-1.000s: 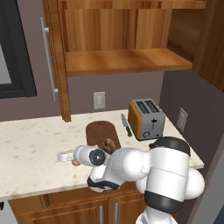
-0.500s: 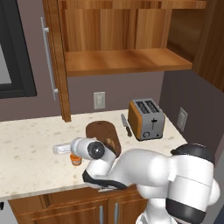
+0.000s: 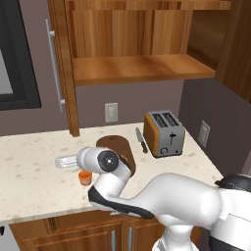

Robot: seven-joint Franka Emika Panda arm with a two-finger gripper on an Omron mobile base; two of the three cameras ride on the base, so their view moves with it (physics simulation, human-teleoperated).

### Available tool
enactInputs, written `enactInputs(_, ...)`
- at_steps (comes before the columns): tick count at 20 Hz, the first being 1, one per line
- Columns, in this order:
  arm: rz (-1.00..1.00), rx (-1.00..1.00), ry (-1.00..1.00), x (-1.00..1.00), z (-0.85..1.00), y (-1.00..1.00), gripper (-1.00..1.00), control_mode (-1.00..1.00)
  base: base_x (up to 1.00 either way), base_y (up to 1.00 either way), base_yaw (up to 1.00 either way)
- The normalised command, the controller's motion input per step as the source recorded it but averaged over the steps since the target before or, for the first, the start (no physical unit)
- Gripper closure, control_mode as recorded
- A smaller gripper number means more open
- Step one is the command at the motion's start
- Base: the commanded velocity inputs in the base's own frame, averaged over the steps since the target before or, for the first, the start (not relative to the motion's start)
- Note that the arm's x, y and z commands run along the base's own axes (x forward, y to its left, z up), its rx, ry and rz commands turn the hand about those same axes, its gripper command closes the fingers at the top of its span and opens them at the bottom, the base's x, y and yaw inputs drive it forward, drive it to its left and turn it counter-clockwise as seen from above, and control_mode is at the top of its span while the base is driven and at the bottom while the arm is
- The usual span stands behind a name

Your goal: Pick the bread, place it on the cutting board, pick the jam, place it on the counter, and close the cabinet.

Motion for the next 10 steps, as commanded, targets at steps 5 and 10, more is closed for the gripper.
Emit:
enactInputs(5,0.0,0.0,0.0,-0.33,0.33,0.03,-1.0,-1.0,0.0,0.0,0.0)
enactInputs(10,0.0,-0.02,-0.07,-0.28,0.09,0.14,-1.0,-1.0,0.0,0.0,0.0)
